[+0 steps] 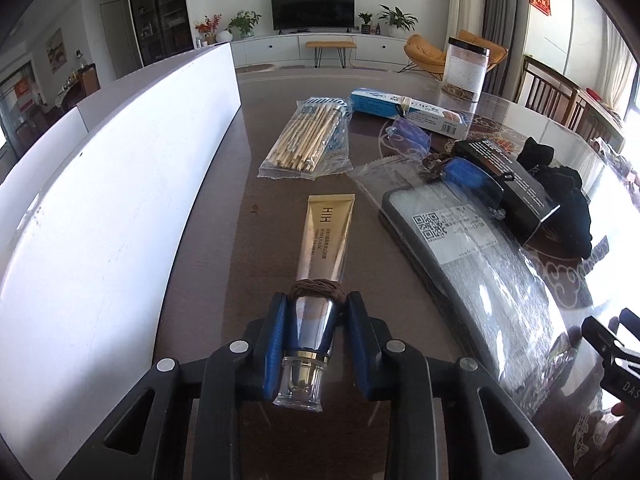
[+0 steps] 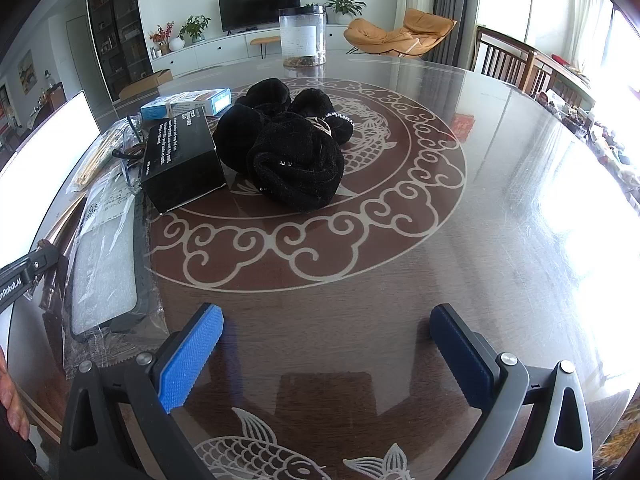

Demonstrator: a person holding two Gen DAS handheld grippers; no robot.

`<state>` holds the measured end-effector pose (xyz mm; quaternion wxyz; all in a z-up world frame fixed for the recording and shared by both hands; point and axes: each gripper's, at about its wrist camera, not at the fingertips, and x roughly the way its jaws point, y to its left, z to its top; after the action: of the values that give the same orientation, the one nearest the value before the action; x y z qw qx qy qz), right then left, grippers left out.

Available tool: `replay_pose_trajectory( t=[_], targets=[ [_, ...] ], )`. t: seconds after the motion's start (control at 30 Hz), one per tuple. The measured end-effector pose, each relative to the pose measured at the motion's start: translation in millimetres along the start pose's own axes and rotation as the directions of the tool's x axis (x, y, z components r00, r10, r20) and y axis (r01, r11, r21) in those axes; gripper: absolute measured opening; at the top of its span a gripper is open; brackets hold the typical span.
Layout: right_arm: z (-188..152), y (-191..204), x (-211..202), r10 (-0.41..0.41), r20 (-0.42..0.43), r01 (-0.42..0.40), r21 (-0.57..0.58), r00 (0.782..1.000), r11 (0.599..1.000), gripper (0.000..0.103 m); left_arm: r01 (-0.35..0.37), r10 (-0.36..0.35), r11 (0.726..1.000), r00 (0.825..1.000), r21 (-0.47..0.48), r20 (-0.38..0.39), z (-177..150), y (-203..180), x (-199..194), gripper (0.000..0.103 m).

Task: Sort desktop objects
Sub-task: 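Close the left tool on the gold HH cosmetic tube, then lift the gold tube with the left tool and hold it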

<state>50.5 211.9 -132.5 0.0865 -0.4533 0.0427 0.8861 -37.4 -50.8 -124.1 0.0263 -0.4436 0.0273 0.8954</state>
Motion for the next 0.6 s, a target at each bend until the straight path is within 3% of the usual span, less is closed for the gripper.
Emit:
replay_pose_trajectory(
  t=[0.17, 0.23, 0.3, 0.53, 0.6],
  targets=[
    [0.4, 0.0, 0.4, -0.001, 0.000, 0.001, 0.000, 1.000, 1.000, 0.103, 0.020, -0.020, 1.000, 1.000, 0.015, -0.017, -29.4, 3.3, -23.0, 0.031],
    [0.1, -0.3, 0.0, -0.001, 0.000, 0.001, 0.000, 1.000, 1.000, 0.103, 0.009, -0.009, 1.000, 1.000, 0.015, -0.022, -33.4, 4.4, -25.8, 0.044],
    [0.2, -0.2, 0.0, -0.001, 0.000, 0.001, 0.000, 1.000, 1.000, 0.103, -0.032, 0.032, 0.999, 0.999, 0.017, -0.030, -31.4, 6.2, -21.6, 0.076],
    [0.6, -0.6, -0.2, 0.002, 0.001, -0.002, 0.000, 1.000, 1.000, 0.103, -0.019, 0.020, 0.999, 0.999, 0.047, -0.035, -18.5, 1.5, -11.1, 0.081],
    [0.9, -0.8, -0.3, 0.004, 0.001, -0.004, -0.002, 1.000, 1.000, 0.103, -0.036, 0.038, 0.997, 0.999, 0.064, -0.028, -15.4, -0.4, -8.6, 0.091]
  ],
)
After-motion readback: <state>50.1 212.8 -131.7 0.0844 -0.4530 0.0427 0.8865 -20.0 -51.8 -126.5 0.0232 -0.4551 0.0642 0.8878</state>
